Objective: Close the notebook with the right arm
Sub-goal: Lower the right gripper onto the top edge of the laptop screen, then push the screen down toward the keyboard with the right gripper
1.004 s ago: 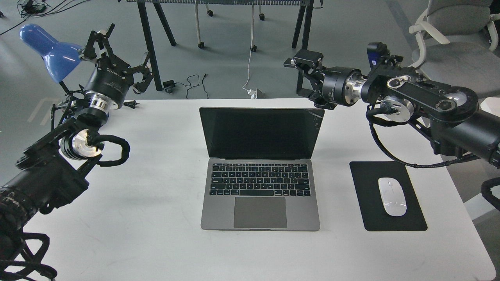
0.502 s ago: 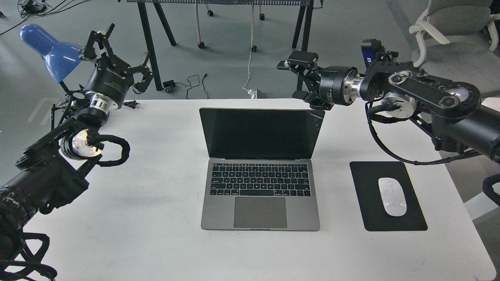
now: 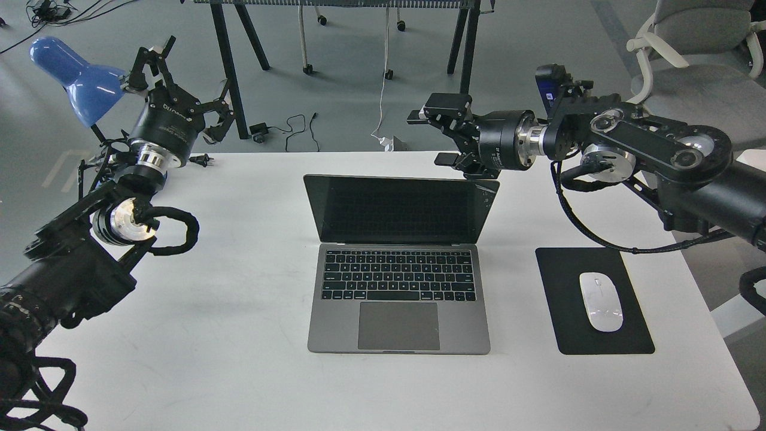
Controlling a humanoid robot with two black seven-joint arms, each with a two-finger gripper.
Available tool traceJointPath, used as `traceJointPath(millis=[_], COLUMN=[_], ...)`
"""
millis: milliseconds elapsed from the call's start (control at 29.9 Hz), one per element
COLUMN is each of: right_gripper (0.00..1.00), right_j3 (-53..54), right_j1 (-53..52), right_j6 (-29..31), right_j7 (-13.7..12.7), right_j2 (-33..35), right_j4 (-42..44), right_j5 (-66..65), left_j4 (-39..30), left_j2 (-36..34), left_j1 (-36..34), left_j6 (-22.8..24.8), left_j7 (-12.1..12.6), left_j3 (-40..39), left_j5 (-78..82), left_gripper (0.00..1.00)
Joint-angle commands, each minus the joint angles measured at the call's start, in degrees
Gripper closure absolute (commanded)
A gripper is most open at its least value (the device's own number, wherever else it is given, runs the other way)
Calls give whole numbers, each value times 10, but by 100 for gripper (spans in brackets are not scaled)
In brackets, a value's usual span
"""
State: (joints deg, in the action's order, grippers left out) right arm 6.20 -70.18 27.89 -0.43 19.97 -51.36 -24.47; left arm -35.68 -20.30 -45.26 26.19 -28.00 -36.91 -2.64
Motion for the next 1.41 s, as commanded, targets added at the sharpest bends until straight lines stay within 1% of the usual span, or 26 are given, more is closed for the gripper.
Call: traceJointPath(millis=[0,435,602,836,1004,1171,1372], right_gripper=[0,0,0,0,0,0,0], right_j3=[-16,-37,-42,-78,-80,-112,-124], right_j1=[0,0,6,12,30,40,77], right_j6=[1,1,1,1,1,1,-1], right_j7=[0,-1,-11,-11,-12,-12,-12], right_j2=[2,9,9,9,2,-6,-21], right_j4=[-17,-80,-95,-124,-132,-132,-131], right_j5=[0,-1,-1,-1,-1,-10,-21], left_j4=[0,0,0,0,0,1,1], left_j2=[0,0,0,0,0,0,0], left_j1=[0,0,0,0,0,0,0], left_j6=[0,0,0,0,0,0,0], left_j7=[0,0,0,0,0,0,0], left_j3=[0,0,0,0,0,0,0], left_j5=[0,0,0,0,0,0,0], left_gripper=[0,0,0,0,0,0,0])
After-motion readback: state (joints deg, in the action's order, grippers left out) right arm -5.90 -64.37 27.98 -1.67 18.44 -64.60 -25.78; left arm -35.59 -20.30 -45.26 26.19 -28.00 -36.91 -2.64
